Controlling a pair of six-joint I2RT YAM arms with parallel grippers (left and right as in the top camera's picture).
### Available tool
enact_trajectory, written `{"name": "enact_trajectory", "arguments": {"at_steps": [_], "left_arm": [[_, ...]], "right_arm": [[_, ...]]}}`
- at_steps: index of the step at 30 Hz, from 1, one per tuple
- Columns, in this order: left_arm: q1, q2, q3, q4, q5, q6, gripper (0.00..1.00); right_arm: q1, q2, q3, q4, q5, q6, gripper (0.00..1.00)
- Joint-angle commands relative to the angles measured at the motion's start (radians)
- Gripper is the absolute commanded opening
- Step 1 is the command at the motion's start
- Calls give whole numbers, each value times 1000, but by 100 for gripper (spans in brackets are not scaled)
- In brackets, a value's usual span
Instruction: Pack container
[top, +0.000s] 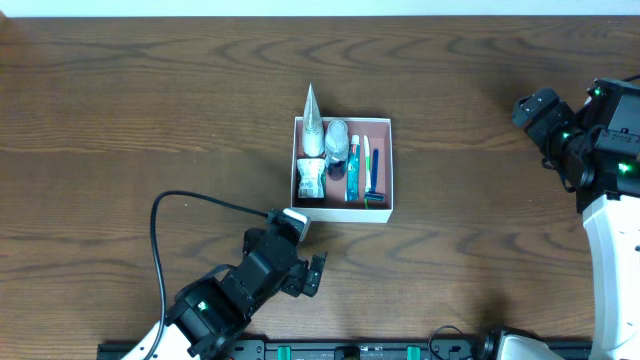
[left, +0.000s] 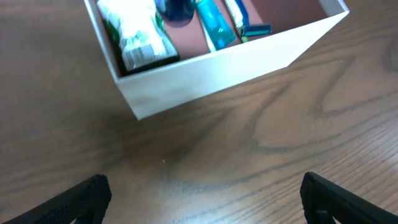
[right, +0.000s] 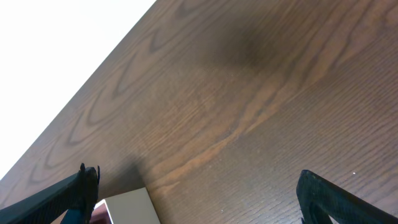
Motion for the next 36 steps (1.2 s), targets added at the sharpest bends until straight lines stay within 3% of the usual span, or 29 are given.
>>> {"name": "enact_trajectory", "arguments": {"at_steps": [1,6,15,21,29,36], "left_arm": [[-6,-26,-3,16,10,140,98],[56,-123,-16,25,11,303,98],[428,-300,-97,125,214,306,98],[636,-447,-242,249,321,307,98],[737,-637,-441,475,319,314,98],[779,-670,-462,481,304,392,98]], "right_arm": [[-3,-5,6,0,8,-5,99],[-3,-5,6,0,7,-5,99],[-3,-5,6,0,8,-5,99],[-3,-5,6,0,8,-5,99],[-3,-5,6,0,8,-5,99],[-3,-5,6,0,8,-5,99]]}}
